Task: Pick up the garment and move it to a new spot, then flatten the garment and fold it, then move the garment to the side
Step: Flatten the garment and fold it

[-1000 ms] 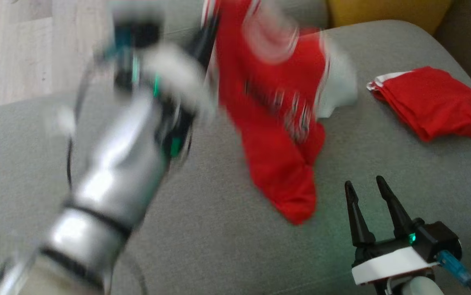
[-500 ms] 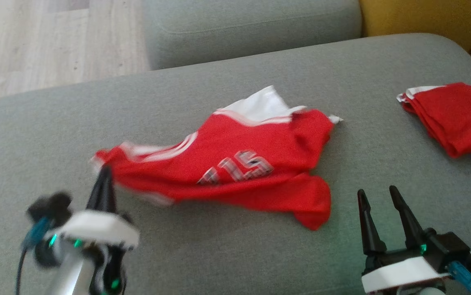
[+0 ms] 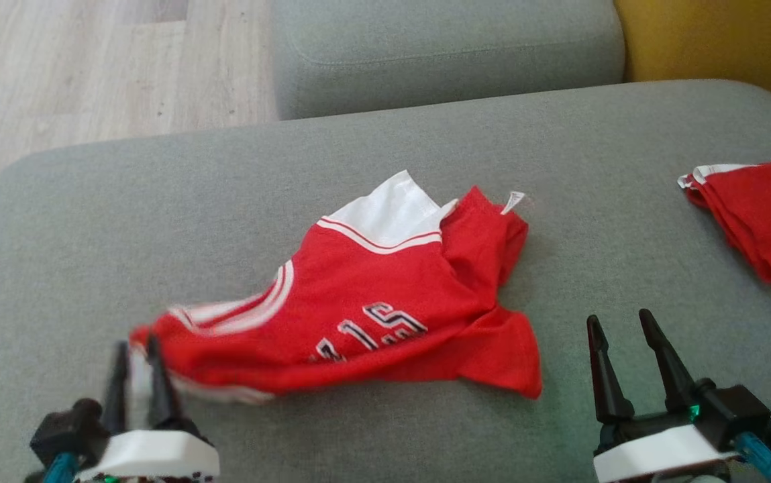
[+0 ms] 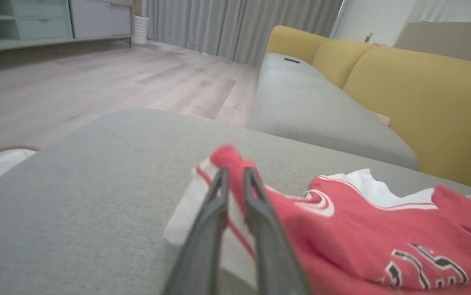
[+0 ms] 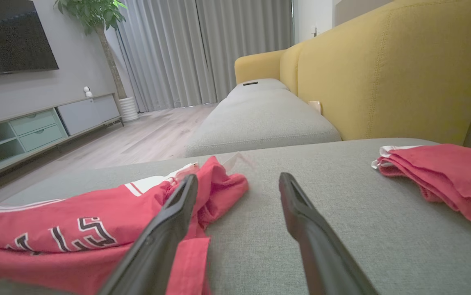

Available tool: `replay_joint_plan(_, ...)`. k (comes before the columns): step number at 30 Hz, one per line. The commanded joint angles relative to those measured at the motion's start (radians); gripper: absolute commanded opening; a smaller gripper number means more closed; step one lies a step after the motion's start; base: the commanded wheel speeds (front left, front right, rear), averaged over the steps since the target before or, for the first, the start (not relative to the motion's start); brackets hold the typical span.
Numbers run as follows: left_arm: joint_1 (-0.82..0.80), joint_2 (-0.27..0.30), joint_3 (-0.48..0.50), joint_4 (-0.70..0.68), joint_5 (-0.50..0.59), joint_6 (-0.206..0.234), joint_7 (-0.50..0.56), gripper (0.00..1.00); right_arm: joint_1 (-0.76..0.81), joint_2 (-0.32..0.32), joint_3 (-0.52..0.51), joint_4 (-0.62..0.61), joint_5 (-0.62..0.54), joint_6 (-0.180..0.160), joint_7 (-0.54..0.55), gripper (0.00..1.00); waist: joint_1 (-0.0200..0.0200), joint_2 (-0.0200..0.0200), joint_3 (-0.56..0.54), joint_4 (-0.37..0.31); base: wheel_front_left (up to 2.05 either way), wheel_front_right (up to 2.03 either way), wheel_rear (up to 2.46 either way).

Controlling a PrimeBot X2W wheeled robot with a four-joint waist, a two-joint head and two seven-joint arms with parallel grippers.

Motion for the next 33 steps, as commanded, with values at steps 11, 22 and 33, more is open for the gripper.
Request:
replay_joint_plan(11,-0.178,0.043,-0.129,-0.070,0.176,-0.076,0.057,1.00,-0.016,-0.021,0.043,-0.033,-0.009,0.007,-0.004,1.00,0.0000,0.0000,0.000,-0.009,0.00,0.00,0.00)
replay_joint_plan(22,-0.735,-0.012,-0.291,0.411,0.202,-0.279,0.138,1.00,-0.168,-0.068,0.117,-0.051,-0.010,0.007,-0.004,1.00,0.0000,0.0000,0.203,-0.094,0.00,0.00,0.00)
replay_joint_plan(33,-1.168,-0.034,-0.374,0.918,0.216,-0.335,0.163,1.00,-0.278,-0.072,0.132,-0.088,-0.014,0.007,-0.004,1.00,0.0000,0.0000,0.423,-0.173,0.00,0.00,0.00)
